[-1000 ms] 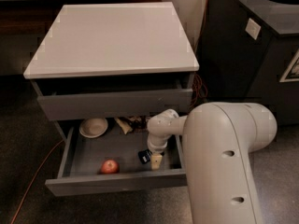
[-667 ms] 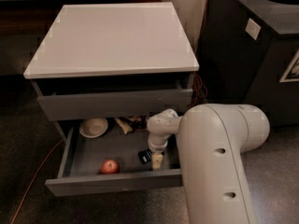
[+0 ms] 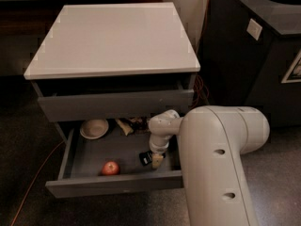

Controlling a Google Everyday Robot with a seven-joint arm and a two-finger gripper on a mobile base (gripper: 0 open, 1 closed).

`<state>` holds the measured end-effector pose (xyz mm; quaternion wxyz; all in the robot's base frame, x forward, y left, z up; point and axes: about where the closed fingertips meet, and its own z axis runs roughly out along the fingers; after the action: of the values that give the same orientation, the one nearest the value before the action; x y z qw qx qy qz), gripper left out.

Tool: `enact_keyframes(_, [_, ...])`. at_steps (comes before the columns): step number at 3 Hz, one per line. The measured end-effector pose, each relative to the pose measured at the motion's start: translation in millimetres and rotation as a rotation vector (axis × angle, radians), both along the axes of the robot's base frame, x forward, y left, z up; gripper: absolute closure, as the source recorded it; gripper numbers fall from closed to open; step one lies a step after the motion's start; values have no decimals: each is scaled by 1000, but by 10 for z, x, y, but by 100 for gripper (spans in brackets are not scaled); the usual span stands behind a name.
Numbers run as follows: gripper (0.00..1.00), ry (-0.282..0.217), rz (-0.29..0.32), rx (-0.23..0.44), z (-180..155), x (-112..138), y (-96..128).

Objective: Pick rxbar blueberry from middle drawer and place on counter

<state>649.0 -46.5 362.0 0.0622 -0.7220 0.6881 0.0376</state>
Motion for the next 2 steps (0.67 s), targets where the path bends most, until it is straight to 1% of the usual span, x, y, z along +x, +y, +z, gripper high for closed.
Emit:
enact_keyframes(1, [79, 0, 0, 0, 63, -1, 0])
enact_keyframes(2, [100, 0, 0, 0, 68, -1, 0])
